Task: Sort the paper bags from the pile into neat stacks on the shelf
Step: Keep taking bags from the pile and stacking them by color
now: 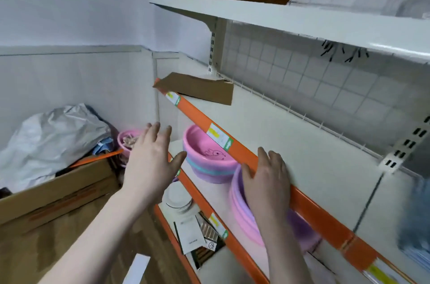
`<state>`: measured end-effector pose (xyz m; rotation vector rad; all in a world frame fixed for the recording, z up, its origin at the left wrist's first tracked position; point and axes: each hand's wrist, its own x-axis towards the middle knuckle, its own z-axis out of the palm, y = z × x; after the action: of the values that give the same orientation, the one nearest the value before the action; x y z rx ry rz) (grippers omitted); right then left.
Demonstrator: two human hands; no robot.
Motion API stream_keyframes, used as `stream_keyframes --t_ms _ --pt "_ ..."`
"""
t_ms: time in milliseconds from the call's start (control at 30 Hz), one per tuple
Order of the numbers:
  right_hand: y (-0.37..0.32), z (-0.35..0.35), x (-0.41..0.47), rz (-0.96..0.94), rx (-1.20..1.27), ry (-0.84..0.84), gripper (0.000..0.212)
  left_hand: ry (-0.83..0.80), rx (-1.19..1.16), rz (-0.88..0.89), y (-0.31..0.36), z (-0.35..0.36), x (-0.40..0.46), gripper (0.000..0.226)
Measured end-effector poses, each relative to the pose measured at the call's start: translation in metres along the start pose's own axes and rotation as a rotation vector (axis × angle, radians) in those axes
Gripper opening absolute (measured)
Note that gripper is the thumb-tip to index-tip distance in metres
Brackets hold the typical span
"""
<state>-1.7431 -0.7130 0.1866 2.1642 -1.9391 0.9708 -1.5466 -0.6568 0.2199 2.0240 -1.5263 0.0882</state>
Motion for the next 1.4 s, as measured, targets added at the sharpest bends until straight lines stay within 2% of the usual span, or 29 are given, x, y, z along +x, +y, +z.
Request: stream_keyframes --t_ms 133,367,667,900,1200,1400 --pt "-0.041 0.031 0.025 0.005 -0.079 0.009 0.049 -0.022 -0.012 0.048 -0.040 0.002 0.056 0.063" --pt "-0.074 0.077 0.081 0.007 -0.201 -0.006 0.053 -0.060 -0.041 0.097 -0.076 0.024 0.142 0.065" --pt "-0.090 0.147 0.193 0.070 -0.158 -0.001 0.052 -0.110 0.029 0.177 -0.089 0.091 0.295 0.066" --pt "-0.103 0.175 0.271 0.085 -0.200 -0.180 0.047 -0.196 0.103 0.220 -0.089 0.139 0.395 0.066" --pt "-0.113 0.222 0.297 0.132 -0.340 -0.466 0.056 -0.364 0.176 0.115 -0.116 0.185 0.457 0.068" --pt "-0.112 0.229 0.295 0.165 -0.352 -0.458 0.059 -0.394 0.255 -0.018 -0.120 0.189 0.464 0.085"
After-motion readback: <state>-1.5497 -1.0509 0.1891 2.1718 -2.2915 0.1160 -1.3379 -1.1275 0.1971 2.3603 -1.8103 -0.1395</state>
